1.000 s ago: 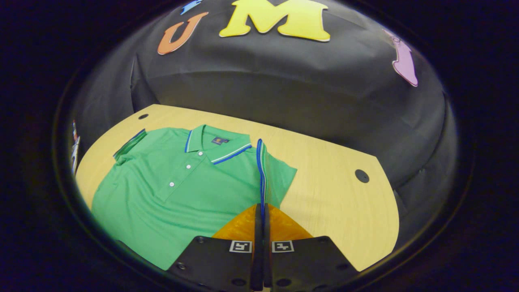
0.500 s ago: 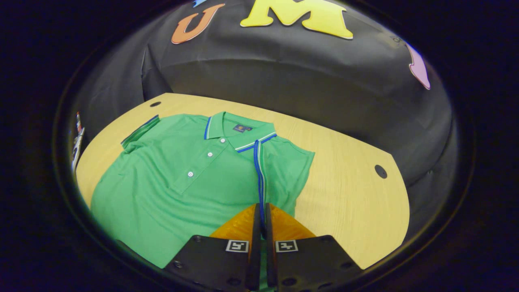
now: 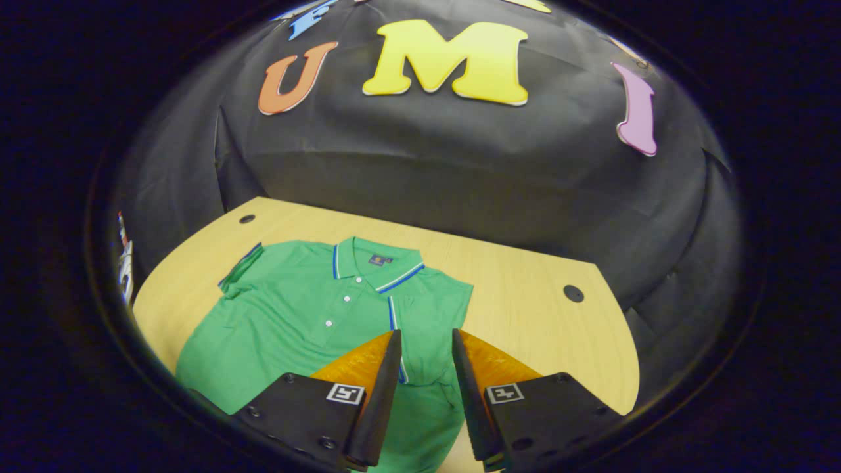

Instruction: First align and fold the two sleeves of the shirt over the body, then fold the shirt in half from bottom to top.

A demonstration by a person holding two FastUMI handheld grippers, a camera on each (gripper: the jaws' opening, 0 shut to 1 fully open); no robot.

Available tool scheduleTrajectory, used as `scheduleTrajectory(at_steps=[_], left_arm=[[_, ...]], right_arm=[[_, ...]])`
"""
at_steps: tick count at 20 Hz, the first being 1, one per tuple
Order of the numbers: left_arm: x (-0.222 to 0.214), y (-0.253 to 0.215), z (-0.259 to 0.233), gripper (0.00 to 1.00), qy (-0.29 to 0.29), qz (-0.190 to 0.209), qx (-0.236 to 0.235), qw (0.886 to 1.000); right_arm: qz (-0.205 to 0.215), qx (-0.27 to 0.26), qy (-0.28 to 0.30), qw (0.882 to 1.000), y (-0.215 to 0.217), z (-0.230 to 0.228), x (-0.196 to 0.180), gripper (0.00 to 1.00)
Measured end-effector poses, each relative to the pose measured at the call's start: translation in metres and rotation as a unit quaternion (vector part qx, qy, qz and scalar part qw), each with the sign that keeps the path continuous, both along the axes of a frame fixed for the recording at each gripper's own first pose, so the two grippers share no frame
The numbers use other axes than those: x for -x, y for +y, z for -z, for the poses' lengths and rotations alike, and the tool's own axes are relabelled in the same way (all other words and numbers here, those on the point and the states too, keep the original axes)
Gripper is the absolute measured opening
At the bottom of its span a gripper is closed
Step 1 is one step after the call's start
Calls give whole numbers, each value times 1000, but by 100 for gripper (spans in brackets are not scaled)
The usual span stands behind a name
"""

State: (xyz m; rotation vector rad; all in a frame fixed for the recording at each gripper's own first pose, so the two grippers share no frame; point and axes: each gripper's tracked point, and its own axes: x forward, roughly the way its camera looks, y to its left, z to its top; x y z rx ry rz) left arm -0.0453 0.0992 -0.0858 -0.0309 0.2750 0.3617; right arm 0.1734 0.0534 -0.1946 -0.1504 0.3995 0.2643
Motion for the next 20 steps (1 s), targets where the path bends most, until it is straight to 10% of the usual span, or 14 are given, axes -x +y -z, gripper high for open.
scheduleTrajectory(at_steps=[10,11,20], left_arm=[[-67,22,31,100,14,59,5,998],[-74,24,36,100,17,66,7,998],[-156,26,85,100,39,106,16,993]], right_arm=[[32,-77,-114,990,-9,-151,110,76],[36,-78,-124,989,-9,-163,122,90],[65,-52,-218,972,-19,-234,204,91]])
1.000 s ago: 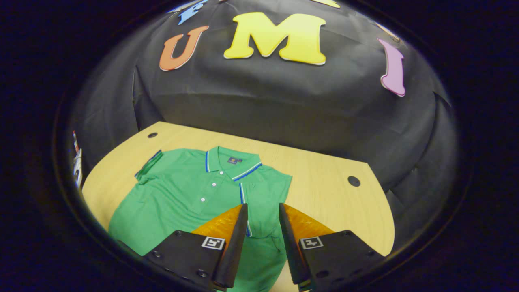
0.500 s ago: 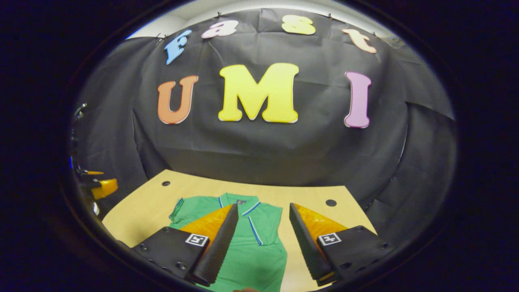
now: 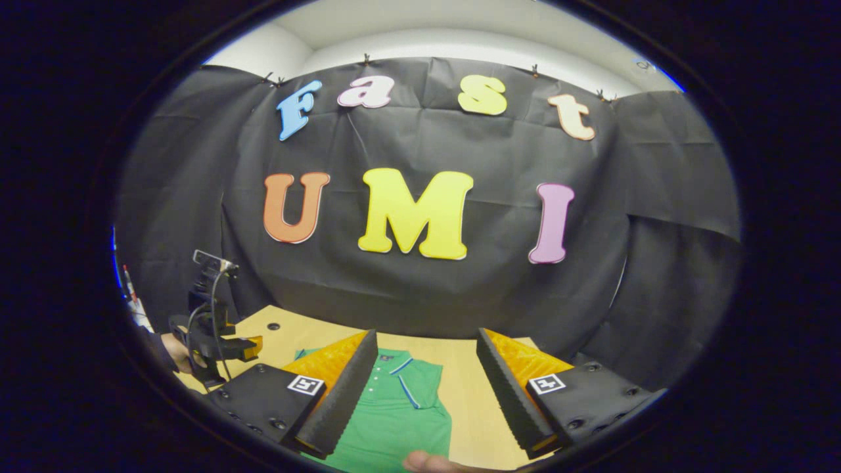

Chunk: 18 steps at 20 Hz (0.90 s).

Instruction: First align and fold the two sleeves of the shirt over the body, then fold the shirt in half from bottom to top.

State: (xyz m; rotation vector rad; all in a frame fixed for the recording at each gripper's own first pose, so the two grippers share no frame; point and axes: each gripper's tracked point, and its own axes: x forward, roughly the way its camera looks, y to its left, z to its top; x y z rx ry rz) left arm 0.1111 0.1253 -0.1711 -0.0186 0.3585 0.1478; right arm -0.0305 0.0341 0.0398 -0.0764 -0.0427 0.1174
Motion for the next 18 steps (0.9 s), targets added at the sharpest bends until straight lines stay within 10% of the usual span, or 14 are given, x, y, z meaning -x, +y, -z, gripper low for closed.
scheduleTrajectory(at_steps=[13,18], left_arm=[[-86,-25,128,99,165,13,74,983],[-89,-26,148,80,196,-2,78,978]], right_arm=[[93,-11,48,995,-42,17,39,91],[107,-20,81,991,-48,35,35,92]])
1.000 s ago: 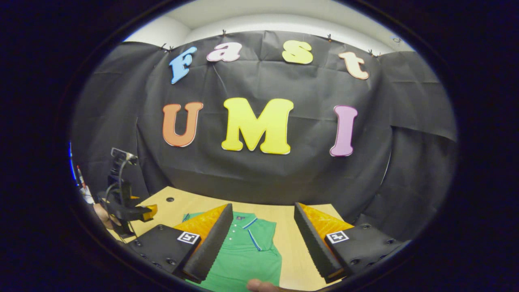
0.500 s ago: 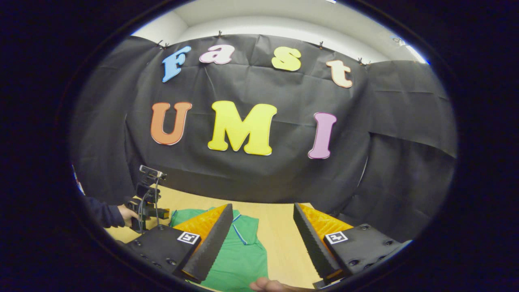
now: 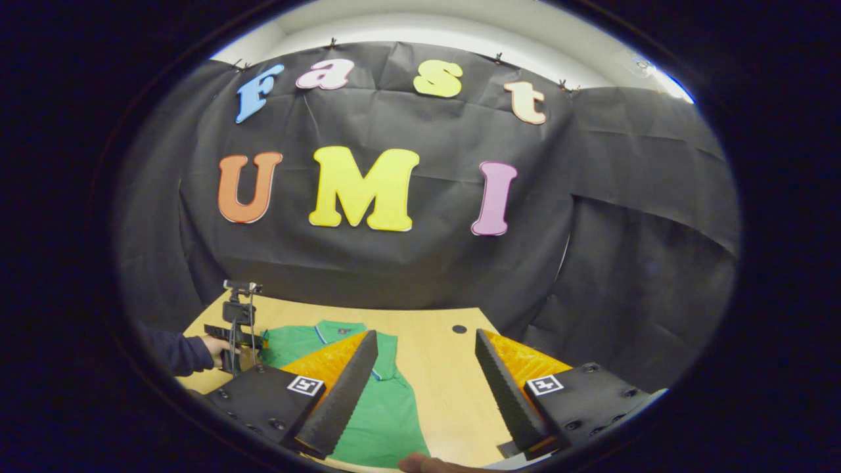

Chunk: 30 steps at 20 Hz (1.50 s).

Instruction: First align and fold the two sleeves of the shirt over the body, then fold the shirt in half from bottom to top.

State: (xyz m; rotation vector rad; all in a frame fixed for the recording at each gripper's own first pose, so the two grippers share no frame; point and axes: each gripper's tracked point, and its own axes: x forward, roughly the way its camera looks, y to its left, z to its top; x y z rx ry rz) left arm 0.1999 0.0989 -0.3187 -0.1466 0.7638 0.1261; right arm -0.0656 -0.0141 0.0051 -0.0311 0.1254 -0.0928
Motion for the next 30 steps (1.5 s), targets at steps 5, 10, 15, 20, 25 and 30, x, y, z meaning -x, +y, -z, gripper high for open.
scheduleTrajectory(at_steps=[5,10,15,20,25,30], left_arm=[[-4,-7,4,59,10,9,-7,1000],[-5,-14,10,36,31,8,10,999],[-6,-12,9,20,33,16,23,999],[-6,-11,1,6,27,43,17,999],[-15,-13,-35,5,-12,75,-39,996],[-22,-40,-51,5,-33,129,-98,986]], right_arm=[[-12,6,9,1000,10,5,-5,96],[-11,5,23,1000,6,14,-5,96],[1,-2,28,1000,-4,19,-6,92],[7,-12,29,999,-12,25,-8,92],[7,-22,36,999,-16,36,-9,96],[14,-25,35,999,-23,42,-8,96]])
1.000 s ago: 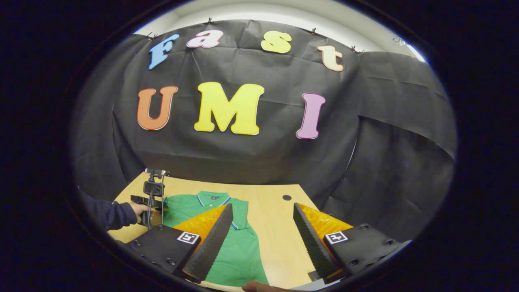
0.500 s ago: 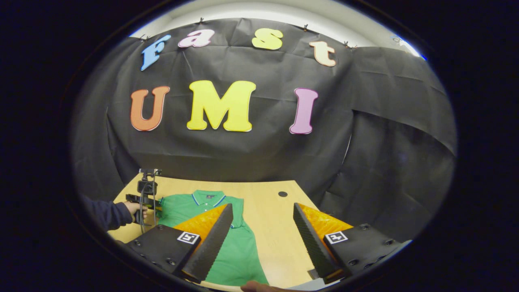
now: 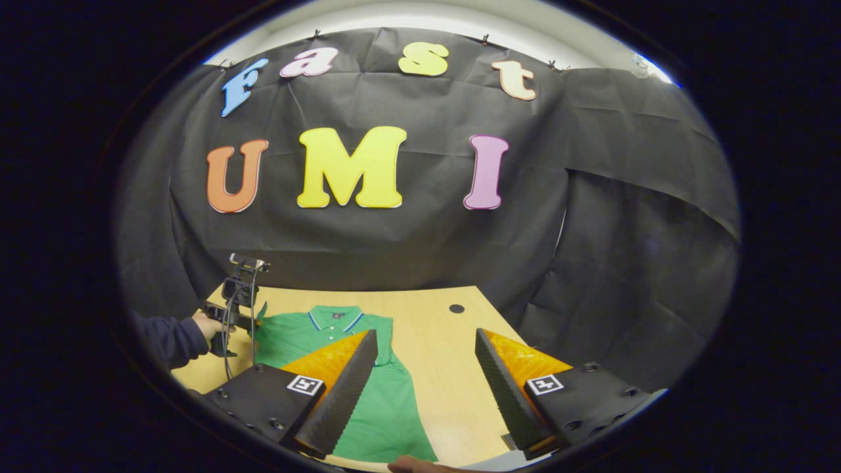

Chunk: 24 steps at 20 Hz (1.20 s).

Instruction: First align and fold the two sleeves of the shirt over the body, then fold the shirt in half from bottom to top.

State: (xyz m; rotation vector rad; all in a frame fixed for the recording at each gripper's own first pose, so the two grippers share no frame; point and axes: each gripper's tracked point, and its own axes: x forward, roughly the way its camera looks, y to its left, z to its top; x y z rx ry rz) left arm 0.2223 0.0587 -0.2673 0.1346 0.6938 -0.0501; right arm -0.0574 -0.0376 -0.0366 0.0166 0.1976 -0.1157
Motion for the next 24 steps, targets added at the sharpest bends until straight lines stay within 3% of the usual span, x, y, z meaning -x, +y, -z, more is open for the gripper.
scheduleTrajectory(at_steps=[6,7,8,11,14,15,16,17,18,20,24], left_arm=[[4,-38,4,5,-11,53,-24,998],[4,-41,5,5,-12,60,-35,998],[4,-42,7,5,-11,66,-45,997],[0,-40,14,5,-9,63,-77,995],[4,-44,17,10,-6,62,-55,997],[6,-47,17,21,-7,63,-42,997],[9,-52,16,26,-6,68,-29,997],[12,-54,12,38,-8,70,-20,997],[15,-55,7,45,-11,68,-12,998],[27,-57,0,72,-13,61,10,998],[56,-45,-23,78,-23,21,41,999]], right_arm=[[12,-7,10,1000,-10,12,-1,96],[14,-7,13,1000,-12,13,0,92],[15,-6,15,1000,-14,17,-2,96],[17,-5,24,1000,-17,24,-2,96],[18,-8,29,999,-22,28,-4,96],[18,-8,30,999,-24,30,-5,96],[18,-10,31,999,-25,30,-6,96],[16,-13,32,999,-24,32,-10,92],[12,-16,33,999,-23,33,-12,96],[9,-15,36,999,-22,36,-20,96],[-22,-17,40,999,-8,41,-38,92]])
